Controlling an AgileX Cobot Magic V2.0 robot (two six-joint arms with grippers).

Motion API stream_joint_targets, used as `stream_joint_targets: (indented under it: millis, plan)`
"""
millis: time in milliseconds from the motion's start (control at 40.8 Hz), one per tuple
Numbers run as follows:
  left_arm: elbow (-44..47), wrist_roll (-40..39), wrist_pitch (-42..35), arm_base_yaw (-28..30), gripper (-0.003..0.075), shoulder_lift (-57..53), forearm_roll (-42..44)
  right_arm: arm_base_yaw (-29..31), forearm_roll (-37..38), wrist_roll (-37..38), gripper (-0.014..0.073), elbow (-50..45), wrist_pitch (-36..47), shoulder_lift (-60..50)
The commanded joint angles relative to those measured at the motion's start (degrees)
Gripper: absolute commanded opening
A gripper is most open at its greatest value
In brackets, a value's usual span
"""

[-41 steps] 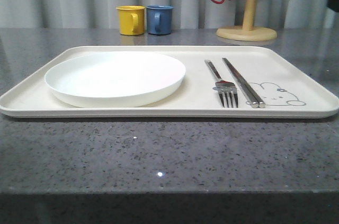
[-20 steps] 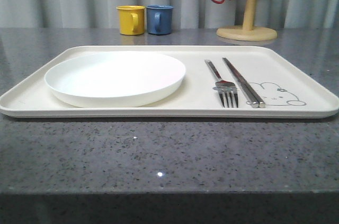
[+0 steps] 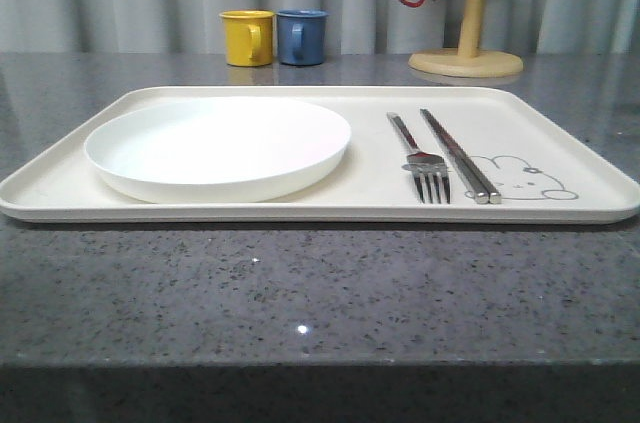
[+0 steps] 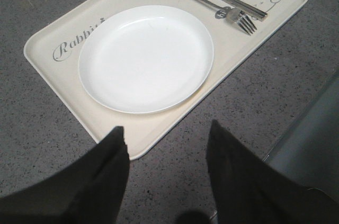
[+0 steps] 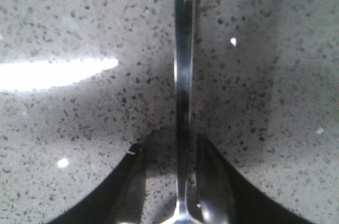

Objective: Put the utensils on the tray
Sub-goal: 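Grasp the silver spoon with the right gripper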

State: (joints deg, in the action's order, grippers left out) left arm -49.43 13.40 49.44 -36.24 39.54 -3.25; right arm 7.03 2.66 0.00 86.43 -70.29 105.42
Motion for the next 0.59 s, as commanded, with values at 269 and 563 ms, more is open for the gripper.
stream_joint_targets:
  millis: [269, 563]
  plan:
    - [-1.61, -0.59, -4.02, -0.32, 0.0335, 0.17, -0.33, 0.45, 0.95, -0.77, 0.0041, 1.98, -4.84, -2.48]
    - [-1.61, -0.59, -4.02, -0.32, 0.0335, 0.17, -0.33, -6.59, -8.3, -0.77, 0.0041, 4.44, -5.31, -9.92]
